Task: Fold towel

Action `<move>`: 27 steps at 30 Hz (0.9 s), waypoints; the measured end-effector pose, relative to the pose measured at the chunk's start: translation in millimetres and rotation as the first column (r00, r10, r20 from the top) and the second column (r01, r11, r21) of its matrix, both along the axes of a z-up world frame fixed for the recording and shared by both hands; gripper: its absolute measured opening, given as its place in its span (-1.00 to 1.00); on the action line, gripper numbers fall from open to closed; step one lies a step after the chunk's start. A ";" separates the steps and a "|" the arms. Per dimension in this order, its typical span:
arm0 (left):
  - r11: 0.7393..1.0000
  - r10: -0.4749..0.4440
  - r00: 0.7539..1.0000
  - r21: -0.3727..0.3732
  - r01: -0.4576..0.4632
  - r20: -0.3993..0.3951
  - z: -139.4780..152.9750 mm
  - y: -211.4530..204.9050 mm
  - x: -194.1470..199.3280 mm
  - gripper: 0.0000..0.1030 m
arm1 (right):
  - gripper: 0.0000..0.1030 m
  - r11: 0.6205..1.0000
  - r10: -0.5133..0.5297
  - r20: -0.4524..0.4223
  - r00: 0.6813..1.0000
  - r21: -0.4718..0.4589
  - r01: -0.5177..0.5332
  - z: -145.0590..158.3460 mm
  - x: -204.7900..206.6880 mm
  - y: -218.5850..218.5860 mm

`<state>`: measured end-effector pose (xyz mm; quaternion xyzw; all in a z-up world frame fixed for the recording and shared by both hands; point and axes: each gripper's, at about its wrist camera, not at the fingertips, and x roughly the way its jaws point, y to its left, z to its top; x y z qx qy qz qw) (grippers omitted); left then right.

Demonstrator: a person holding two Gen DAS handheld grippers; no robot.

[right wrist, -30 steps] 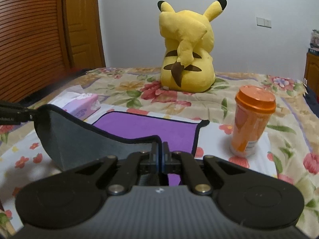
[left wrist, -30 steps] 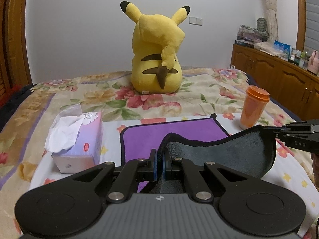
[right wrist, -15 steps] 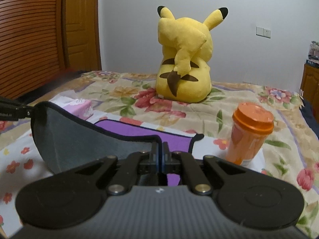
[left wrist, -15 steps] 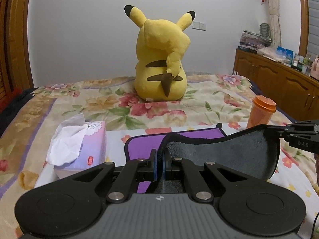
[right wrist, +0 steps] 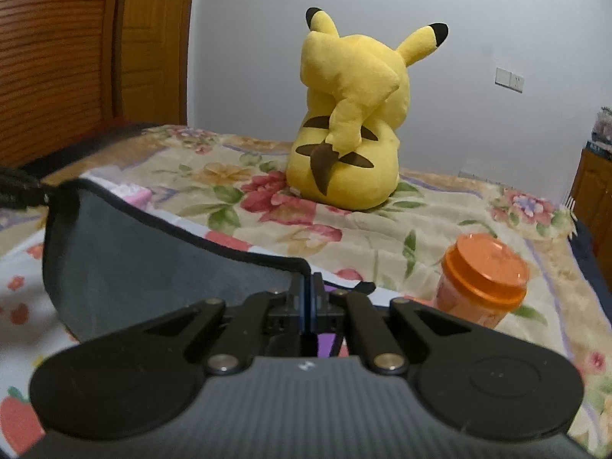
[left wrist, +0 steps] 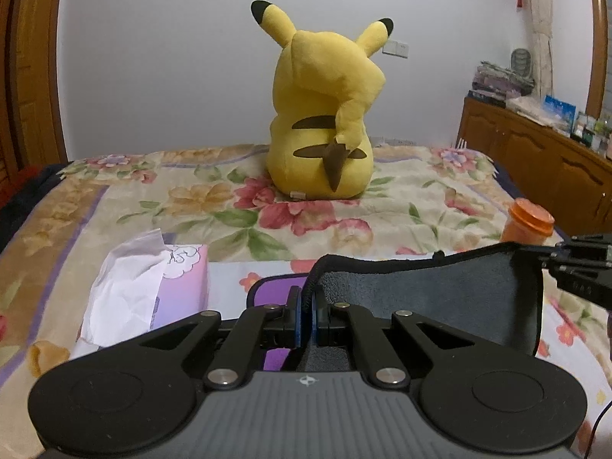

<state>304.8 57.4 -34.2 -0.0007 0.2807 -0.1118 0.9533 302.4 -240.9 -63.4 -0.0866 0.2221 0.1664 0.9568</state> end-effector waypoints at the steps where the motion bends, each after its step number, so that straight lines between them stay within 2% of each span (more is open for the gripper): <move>1: 1.000 0.001 1.000 0.000 -0.001 0.002 0.5 0.0 2.4 -0.84 | -0.94 1.000 0.000 0.001 1.000 -0.007 0.000 -0.2 2.2 0.6; 18: 0.997 0.022 0.999 0.069 -0.024 0.034 -8.0 -10.9 49.5 -0.84 | -0.94 0.999 -0.026 0.027 0.999 -0.031 0.027 -2.0 42.1 2.5; 27: 0.996 0.045 0.999 0.082 -0.045 0.004 -33.5 -10.7 75.4 -0.84 | -0.94 0.998 -0.040 0.014 0.999 -0.050 0.040 -21.7 66.8 7.8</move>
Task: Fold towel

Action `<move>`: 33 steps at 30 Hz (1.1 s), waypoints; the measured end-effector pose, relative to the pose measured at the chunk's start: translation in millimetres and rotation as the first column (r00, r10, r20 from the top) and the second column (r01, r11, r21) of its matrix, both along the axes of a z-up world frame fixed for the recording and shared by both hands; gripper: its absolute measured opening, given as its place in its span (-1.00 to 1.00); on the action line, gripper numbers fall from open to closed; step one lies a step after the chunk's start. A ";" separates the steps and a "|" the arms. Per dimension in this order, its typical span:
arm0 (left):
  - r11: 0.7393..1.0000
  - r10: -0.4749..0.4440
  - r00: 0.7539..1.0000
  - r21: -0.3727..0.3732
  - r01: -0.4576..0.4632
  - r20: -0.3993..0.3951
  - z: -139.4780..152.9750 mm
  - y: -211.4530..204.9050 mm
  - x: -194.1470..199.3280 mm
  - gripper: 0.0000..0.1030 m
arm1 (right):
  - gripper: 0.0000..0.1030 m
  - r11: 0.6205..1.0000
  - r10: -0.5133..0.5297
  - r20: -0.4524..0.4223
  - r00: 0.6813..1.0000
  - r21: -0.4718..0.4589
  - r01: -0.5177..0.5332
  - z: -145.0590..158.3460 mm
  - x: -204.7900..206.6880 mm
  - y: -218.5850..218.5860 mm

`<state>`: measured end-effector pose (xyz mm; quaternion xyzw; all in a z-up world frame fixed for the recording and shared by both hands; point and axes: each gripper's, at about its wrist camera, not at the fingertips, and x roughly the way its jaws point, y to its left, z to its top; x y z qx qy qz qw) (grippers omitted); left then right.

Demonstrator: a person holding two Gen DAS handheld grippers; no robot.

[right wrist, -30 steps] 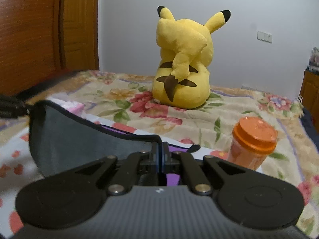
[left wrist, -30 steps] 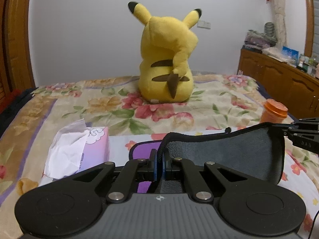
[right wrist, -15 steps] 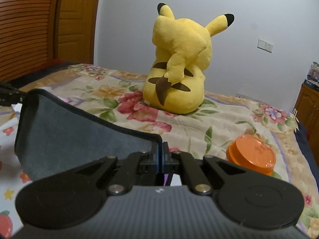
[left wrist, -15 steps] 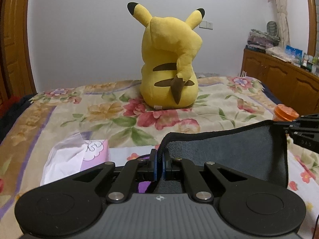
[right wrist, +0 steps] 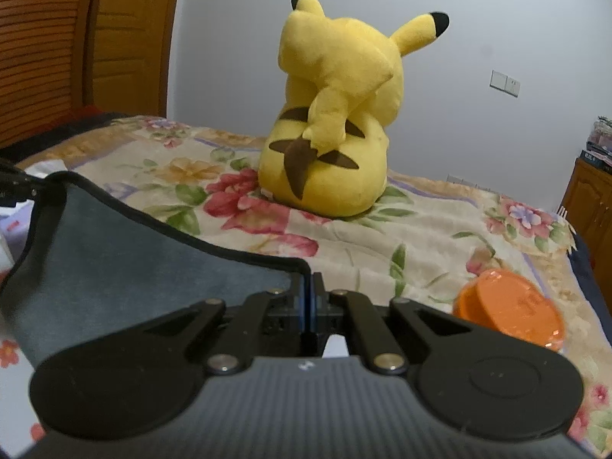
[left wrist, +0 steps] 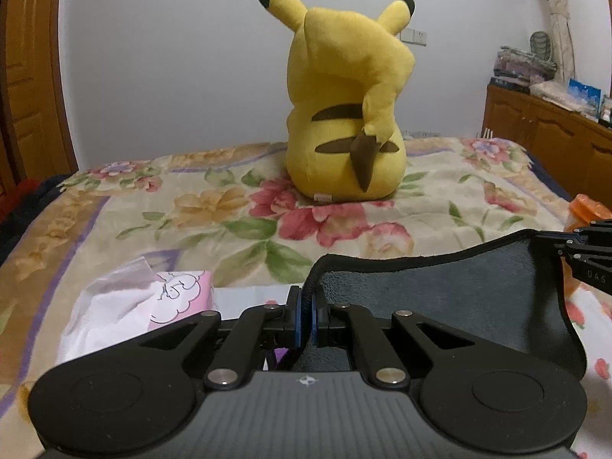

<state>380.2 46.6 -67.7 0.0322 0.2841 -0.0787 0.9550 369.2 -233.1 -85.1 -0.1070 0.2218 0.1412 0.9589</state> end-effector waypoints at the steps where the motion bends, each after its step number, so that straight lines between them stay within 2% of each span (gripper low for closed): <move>1: 1.000 -0.001 1.000 0.002 0.001 -0.006 -3.7 -0.3 3.0 -0.84 | -0.94 1.000 0.000 -0.004 1.000 -0.004 0.000 -3.6 2.0 0.7; 8: 1.000 0.010 0.998 0.012 -0.009 -0.054 -33.5 -0.8 20.4 -0.84 | -0.93 1.000 -0.012 -0.054 0.998 0.008 0.013 -29.7 17.0 0.8; 12: 1.000 0.023 0.997 0.005 -0.023 -0.067 -44.7 1.8 24.0 -0.84 | -0.93 0.999 -0.015 -0.096 0.995 0.031 0.018 -42.8 24.3 0.2; 15: 1.000 0.022 0.997 0.015 -0.021 -0.073 -49.7 0.7 26.1 -0.84 | -0.93 1.000 -0.015 -0.103 0.995 0.014 0.017 -48.7 26.3 1.0; 18: 1.000 0.024 0.996 0.022 -0.022 -0.081 -52.7 0.3 28.7 -0.79 | -0.92 1.000 -0.021 -0.113 0.993 0.018 0.023 -52.2 29.1 -0.8; 21: 1.000 0.023 0.996 0.019 -0.022 -0.084 -53.1 0.0 29.3 -0.61 | -0.91 0.999 -0.031 -0.119 0.992 0.029 0.034 -54.6 30.3 -2.5; 22: 1.000 0.022 0.996 0.018 -0.021 -0.081 -52.8 -0.6 28.9 -0.47 | -0.86 0.999 -0.031 -0.121 0.992 0.030 0.035 -55.0 29.7 -2.3; 23: 1.000 0.022 0.997 0.020 -0.021 -0.078 -52.3 -0.9 28.1 -0.39 | -0.67 0.999 -0.031 -0.122 0.992 0.027 0.035 -55.6 30.4 -2.2; 24: 1.000 0.024 0.997 0.021 -0.022 -0.074 -51.8 -1.1 27.3 -0.18 | -0.51 0.999 -0.034 -0.121 0.992 0.024 0.037 -55.5 30.3 -2.1; 25: 0.999 0.027 0.997 0.021 -0.025 -0.071 -51.1 -1.4 26.6 -0.01 | -0.13 0.999 -0.037 -0.120 0.992 0.024 0.040 -55.1 29.6 -2.3; 26: 0.999 0.028 0.997 0.021 -0.026 -0.067 -50.2 -1.4 25.2 0.03 | 0.04 0.999 -0.038 -0.120 0.992 0.029 0.042 -54.4 29.1 -2.8; 30: 1.000 0.013 0.997 0.027 -0.011 -0.070 -45.1 -3.9 19.2 0.09 | 0.04 0.999 -0.038 -0.122 0.992 0.034 0.043 -50.6 24.4 -4.0; 33: 1.000 0.000 0.998 0.025 0.002 -0.066 -38.7 -6.4 10.7 0.26 | 0.04 0.998 -0.036 -0.123 0.992 0.043 0.042 -44.8 18.2 -5.1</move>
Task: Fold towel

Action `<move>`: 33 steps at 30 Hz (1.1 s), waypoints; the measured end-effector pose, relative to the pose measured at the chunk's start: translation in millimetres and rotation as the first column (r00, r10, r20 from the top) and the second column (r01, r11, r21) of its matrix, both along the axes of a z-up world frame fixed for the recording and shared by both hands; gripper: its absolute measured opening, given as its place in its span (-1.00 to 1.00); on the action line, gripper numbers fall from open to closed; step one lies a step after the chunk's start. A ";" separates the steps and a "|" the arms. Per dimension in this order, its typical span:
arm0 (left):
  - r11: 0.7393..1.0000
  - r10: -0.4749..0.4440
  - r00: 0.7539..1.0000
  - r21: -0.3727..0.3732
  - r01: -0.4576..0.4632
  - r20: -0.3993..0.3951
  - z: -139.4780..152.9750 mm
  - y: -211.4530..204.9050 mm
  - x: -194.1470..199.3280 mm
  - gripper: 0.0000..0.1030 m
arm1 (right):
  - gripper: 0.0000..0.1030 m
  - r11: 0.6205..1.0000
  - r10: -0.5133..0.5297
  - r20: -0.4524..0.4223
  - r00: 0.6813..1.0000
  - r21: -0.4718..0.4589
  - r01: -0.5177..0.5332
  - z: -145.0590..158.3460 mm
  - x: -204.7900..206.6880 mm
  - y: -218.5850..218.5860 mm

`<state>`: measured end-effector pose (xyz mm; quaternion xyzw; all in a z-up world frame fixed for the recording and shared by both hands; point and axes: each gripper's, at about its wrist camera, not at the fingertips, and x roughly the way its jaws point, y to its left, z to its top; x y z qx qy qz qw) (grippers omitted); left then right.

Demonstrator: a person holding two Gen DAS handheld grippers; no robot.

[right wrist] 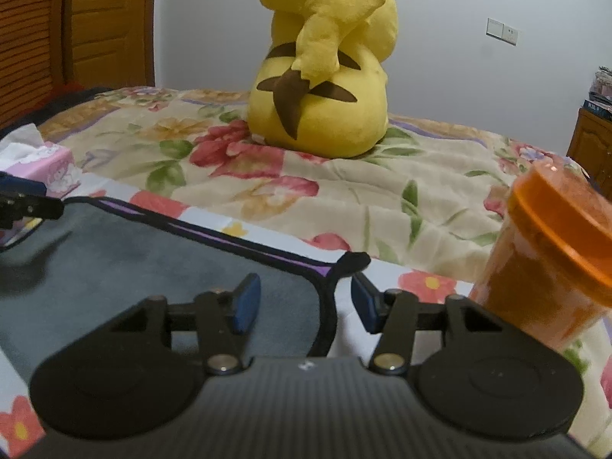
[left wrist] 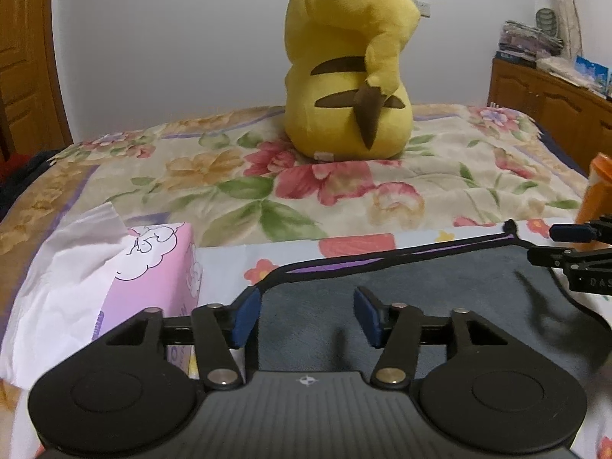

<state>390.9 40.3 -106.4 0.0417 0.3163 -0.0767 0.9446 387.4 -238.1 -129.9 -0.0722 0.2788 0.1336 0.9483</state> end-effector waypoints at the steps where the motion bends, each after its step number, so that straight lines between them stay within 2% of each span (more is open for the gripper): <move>1: 1.000 -0.005 1.000 0.002 0.005 0.002 2.5 -1.0 -3.6 0.31 | 0.04 1.000 -0.002 0.001 1.000 0.005 0.002 2.2 -2.2 -0.4; 6: 1.000 -0.015 1.000 0.011 0.015 0.003 12.9 -6.1 -25.0 0.48 | 0.09 0.999 -0.015 -0.007 1.000 0.052 0.015 15.8 -18.0 -4.3; 12: 1.000 -0.021 1.000 0.009 0.021 -0.013 19.3 -12.1 -52.9 0.62 | 0.26 0.997 -0.023 -0.004 1.000 0.080 0.023 28.9 -43.3 -6.2; 15: 0.999 -0.031 0.999 0.015 0.031 -0.015 23.0 -15.6 -65.5 0.72 | 0.46 0.996 -0.023 -0.010 1.000 0.081 0.024 31.4 -56.0 -6.6; 17: 0.999 -0.028 1.000 0.024 0.028 -0.009 24.9 -18.1 -73.9 0.81 | 0.67 0.996 -0.017 -0.020 1.000 0.086 0.018 32.9 -62.7 -7.5; 21: 0.999 -0.036 0.999 0.040 0.036 0.007 29.2 -22.5 -89.8 0.94 | 0.85 0.997 -0.017 -0.008 1.000 0.075 0.017 38.6 -74.7 -9.1; 23: 0.999 -0.035 0.999 0.035 0.035 0.006 30.0 -22.9 -95.9 0.97 | 1.00 0.997 -0.019 -0.004 1.000 0.074 0.019 41.2 -79.8 -10.4; 33: 0.999 -0.011 1.000 0.032 0.011 -0.004 34.9 -23.6 -116.2 1.00 | 1.00 0.995 -0.022 0.001 1.000 0.093 0.022 48.4 -99.7 -12.2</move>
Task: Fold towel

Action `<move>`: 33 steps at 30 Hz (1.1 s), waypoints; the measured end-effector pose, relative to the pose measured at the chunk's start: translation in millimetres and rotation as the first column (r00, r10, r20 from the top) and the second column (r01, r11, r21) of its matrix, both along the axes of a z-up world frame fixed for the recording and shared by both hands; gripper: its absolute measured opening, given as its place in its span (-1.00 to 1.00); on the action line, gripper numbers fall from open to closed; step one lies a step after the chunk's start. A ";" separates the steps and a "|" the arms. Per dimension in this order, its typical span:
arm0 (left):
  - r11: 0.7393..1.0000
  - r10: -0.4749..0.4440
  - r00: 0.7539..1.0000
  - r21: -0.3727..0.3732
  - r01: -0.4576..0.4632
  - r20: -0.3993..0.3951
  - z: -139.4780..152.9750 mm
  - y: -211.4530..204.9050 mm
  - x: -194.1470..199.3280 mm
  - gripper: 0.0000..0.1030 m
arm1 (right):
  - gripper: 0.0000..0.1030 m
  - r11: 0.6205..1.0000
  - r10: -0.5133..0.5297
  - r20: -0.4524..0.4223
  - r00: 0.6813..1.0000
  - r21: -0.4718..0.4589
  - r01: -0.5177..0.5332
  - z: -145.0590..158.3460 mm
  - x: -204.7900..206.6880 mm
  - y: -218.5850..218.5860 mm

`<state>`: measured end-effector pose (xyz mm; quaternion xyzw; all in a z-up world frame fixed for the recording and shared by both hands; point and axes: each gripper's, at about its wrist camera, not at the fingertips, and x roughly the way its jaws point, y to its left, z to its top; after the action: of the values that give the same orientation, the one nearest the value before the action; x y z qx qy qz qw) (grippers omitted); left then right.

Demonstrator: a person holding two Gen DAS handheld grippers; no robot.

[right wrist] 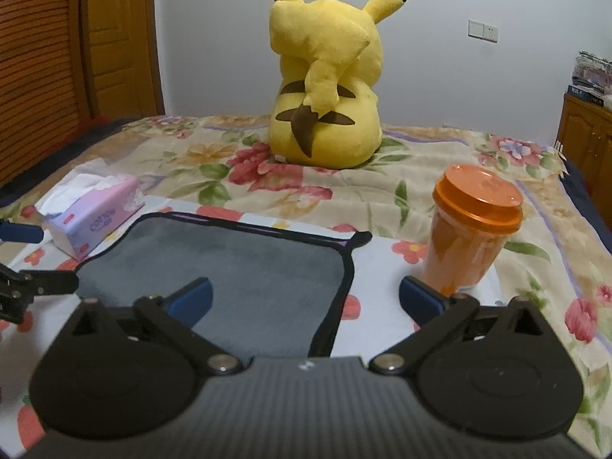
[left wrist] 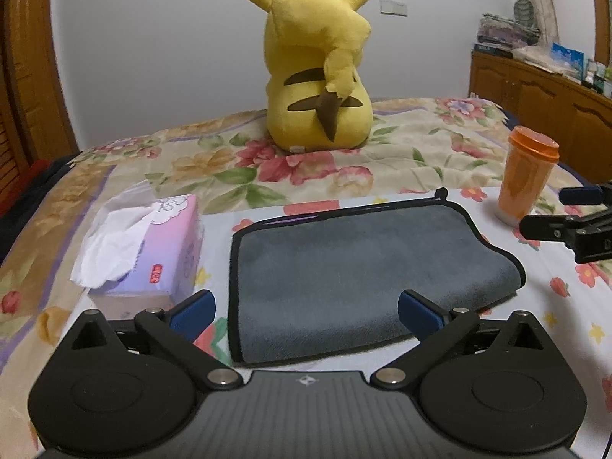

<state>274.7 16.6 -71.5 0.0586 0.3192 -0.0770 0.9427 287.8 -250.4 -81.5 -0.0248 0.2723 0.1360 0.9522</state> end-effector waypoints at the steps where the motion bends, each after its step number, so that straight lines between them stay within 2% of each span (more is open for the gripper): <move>1: 1.000 0.005 1.000 -0.003 -0.005 0.000 1.8 0.8 -1.8 1.00 | 1.00 1.000 -0.002 0.002 1.000 0.002 0.002 1.3 -2.5 -0.1; 4: 1.000 0.005 1.000 -0.019 -0.005 -0.003 9.9 2.2 -8.4 1.00 | 1.00 1.000 -0.007 0.006 1.000 0.008 0.007 5.6 -9.9 -0.5; 17: 1.000 0.010 0.999 0.001 -0.010 0.049 47.4 0.8 -53.4 1.00 | 1.00 1.000 -0.011 0.043 0.999 0.020 0.010 35.2 -46.7 -1.6; 33: 0.999 -0.040 0.997 0.016 0.039 0.072 95.5 -9.5 -121.7 1.00 | 1.00 0.999 -0.011 0.078 0.997 0.042 0.008 80.9 -104.2 -3.0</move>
<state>153.0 7.2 24.0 0.0745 0.2840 -0.0911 0.9516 183.6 -253.3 -0.6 -0.0088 0.2319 0.1362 0.9631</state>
